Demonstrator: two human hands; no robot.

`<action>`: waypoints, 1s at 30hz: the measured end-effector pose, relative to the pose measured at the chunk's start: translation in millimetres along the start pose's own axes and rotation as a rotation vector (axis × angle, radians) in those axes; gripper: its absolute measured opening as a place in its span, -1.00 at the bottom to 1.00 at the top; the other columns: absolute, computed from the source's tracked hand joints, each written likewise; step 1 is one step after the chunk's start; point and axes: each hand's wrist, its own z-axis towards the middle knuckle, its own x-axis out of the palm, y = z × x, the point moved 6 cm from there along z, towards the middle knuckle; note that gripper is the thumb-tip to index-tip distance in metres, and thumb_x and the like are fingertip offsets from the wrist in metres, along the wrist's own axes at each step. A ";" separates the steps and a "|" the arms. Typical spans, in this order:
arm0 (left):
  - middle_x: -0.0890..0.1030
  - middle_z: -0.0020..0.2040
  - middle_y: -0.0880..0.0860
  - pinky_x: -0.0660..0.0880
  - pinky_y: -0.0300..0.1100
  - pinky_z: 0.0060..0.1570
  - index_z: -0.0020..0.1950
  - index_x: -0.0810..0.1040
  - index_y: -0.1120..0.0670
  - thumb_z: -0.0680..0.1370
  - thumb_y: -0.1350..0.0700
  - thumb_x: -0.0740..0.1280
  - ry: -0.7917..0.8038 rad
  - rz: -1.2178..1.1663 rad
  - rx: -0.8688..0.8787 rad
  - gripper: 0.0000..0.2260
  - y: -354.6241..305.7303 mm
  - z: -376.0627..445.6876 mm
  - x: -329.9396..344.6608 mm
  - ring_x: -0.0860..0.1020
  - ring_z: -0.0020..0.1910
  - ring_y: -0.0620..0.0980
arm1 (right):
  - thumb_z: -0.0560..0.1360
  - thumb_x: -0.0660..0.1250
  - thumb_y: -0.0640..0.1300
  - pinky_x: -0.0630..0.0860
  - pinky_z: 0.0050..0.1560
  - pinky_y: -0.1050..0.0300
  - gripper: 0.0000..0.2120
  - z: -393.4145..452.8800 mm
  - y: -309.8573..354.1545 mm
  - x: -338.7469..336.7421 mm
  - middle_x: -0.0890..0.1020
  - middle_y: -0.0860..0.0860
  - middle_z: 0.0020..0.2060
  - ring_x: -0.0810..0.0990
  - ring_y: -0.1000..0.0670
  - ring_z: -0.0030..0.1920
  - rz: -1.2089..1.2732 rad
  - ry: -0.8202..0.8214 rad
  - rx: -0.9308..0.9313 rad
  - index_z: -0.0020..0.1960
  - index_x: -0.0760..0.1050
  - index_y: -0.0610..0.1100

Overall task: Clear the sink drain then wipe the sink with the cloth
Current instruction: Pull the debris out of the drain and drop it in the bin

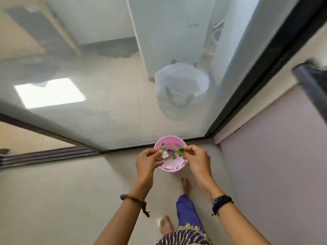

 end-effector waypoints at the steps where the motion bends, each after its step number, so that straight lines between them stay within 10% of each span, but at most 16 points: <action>1: 0.56 -0.31 0.12 0.51 -0.38 -0.45 -0.10 0.55 0.27 0.48 0.28 0.35 -0.021 0.031 -0.009 -0.95 17.0 24.2 -2.6 0.55 -0.40 -0.08 | 0.44 0.40 -0.25 0.61 -0.13 0.03 -0.91 20.8 -18.1 14.0 0.68 -0.09 -0.16 0.64 -0.07 -0.17 -0.046 -0.005 0.023 -0.06 0.64 -0.19; 16: 0.61 -0.07 0.19 0.58 0.03 -0.01 0.06 0.55 0.26 0.52 0.27 0.27 0.019 0.375 -0.154 -0.85 207.9 256.2 56.9 0.58 -0.15 0.12 | 0.45 0.26 -0.31 0.62 -0.09 -0.05 -0.70 227.2 -226.6 115.8 0.62 -0.14 -0.23 0.63 -0.19 -0.16 -0.277 -0.025 0.296 -0.38 0.37 -0.01; 22: 0.47 -0.45 0.05 0.40 -0.35 -0.53 -0.24 0.52 0.15 0.55 0.19 0.24 -0.003 0.064 -0.292 -0.82 156.6 215.7 67.0 0.42 -0.50 -0.09 | 0.51 0.24 -0.21 0.42 -0.58 0.35 -0.83 200.1 -164.1 100.3 0.50 0.03 -0.50 0.43 0.10 -0.53 0.102 -0.090 0.367 -0.24 0.51 -0.14; 27: 0.47 -0.39 0.10 0.41 -0.16 -0.33 -0.30 0.48 0.13 0.54 0.10 0.23 0.152 -0.171 -0.220 -0.77 45.1 121.5 103.0 0.42 -0.43 -0.01 | 0.49 0.23 -0.21 0.16 -0.68 0.37 -0.80 129.5 -41.3 45.4 0.30 0.13 -0.67 0.22 0.18 -0.69 0.575 -0.124 0.291 -0.31 0.37 -0.10; 30: 0.36 -0.60 -0.05 0.26 -0.33 -0.60 -0.43 0.38 0.07 0.53 0.09 0.23 0.300 -0.252 -0.099 -0.69 -29.1 38.3 128.2 0.30 -0.63 -0.14 | 0.50 0.24 -0.16 0.10 -0.66 0.35 -0.79 66.9 33.2 -11.1 0.23 0.11 -0.65 0.18 0.12 -0.63 0.741 -0.143 0.159 -0.31 0.36 -0.08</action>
